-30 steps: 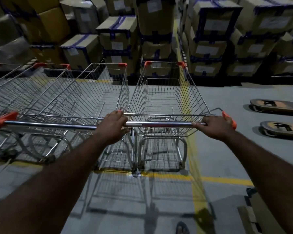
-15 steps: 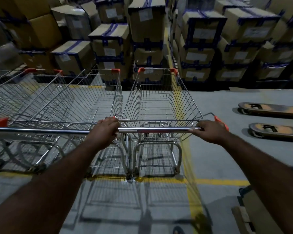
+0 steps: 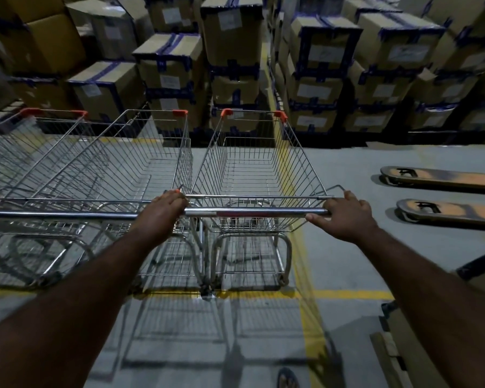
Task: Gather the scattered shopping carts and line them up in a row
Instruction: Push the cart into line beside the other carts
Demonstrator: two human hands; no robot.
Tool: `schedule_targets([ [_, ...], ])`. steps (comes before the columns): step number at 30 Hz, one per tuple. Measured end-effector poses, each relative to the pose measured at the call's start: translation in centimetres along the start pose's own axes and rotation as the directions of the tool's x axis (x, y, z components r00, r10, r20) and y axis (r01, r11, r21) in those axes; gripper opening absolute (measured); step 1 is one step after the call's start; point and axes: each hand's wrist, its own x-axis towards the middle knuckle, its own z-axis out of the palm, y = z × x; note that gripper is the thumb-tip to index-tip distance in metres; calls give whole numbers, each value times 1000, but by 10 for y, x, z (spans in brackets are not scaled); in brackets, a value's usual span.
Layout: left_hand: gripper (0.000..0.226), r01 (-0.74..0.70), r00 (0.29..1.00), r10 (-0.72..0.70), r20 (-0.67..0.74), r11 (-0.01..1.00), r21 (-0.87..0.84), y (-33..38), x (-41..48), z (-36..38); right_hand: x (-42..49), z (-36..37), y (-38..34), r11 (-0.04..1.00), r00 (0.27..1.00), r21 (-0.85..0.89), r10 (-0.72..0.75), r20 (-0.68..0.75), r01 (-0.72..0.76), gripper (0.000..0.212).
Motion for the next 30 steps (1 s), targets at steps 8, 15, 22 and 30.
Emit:
schedule_targets([
  [8,20,-20,1000,20,11,1000,-12,-6,-2,2,-15,-3,-5,999,999,31,42,19,-43,80],
  [15,23,-33,999,34,10,999,-28,-9,-4,1,-23,-5,-10,997,998,45,62,18,-63,79],
  [22,22,15,999,-18,-33,997,-76,-2,-3,-2,-27,-2,-11,999,999,32,39,11,-40,94],
  [30,22,30,999,-33,-40,996,-79,0,-3,0,-23,-3,-7,1000,999,24,15,-42,-14,96],
])
